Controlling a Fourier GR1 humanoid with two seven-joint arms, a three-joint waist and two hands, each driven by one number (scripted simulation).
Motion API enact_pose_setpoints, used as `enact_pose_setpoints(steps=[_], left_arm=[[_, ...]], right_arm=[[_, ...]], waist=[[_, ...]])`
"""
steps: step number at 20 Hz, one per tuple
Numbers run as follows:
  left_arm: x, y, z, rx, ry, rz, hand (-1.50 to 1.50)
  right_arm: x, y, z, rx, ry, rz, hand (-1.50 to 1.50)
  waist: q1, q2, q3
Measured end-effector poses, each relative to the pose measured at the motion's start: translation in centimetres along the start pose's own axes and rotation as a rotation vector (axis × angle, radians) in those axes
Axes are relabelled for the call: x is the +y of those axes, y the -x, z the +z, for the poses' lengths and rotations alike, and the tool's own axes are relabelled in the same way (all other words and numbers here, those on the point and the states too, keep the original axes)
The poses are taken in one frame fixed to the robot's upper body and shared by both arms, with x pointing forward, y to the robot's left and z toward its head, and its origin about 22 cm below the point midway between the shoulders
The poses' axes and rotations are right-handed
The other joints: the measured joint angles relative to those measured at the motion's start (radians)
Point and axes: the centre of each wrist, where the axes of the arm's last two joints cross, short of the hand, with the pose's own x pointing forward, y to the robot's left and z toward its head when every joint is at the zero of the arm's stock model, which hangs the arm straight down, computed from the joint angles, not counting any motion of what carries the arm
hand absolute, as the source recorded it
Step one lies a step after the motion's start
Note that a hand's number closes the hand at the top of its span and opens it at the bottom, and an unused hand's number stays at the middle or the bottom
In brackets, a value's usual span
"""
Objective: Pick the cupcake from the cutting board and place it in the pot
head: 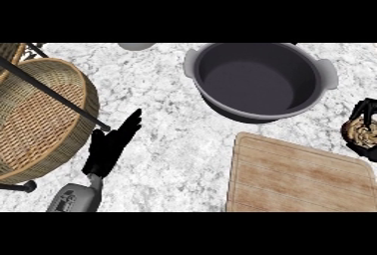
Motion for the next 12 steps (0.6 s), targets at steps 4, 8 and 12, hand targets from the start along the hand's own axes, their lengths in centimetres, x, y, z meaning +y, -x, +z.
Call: enact_pose_setpoints(steps=[4, 8, 12], left_arm=[[0.5, -0.1, 0.0, 0.002, -0.009, 0.000, 0.00], [0.6, 0.3, 0.1, 0.008, -0.015, 0.002, 0.00], [0.9, 0.4, 0.6, 0.010, -0.025, 0.000, 0.00]], right_arm=[[-1.7, -1.5, -1.5, -0.047, 0.021, 0.098, 1.50], [-2.3, -2.3, -2.6, -0.106, 0.027, 0.194, 1.50], [-3.3, -4.1, -4.7, -0.165, 0.029, 0.277, 1.50]], waist=[[-0.005, -0.002, -0.001], [-0.017, -0.006, -0.002], [-0.024, -0.011, -0.004]])
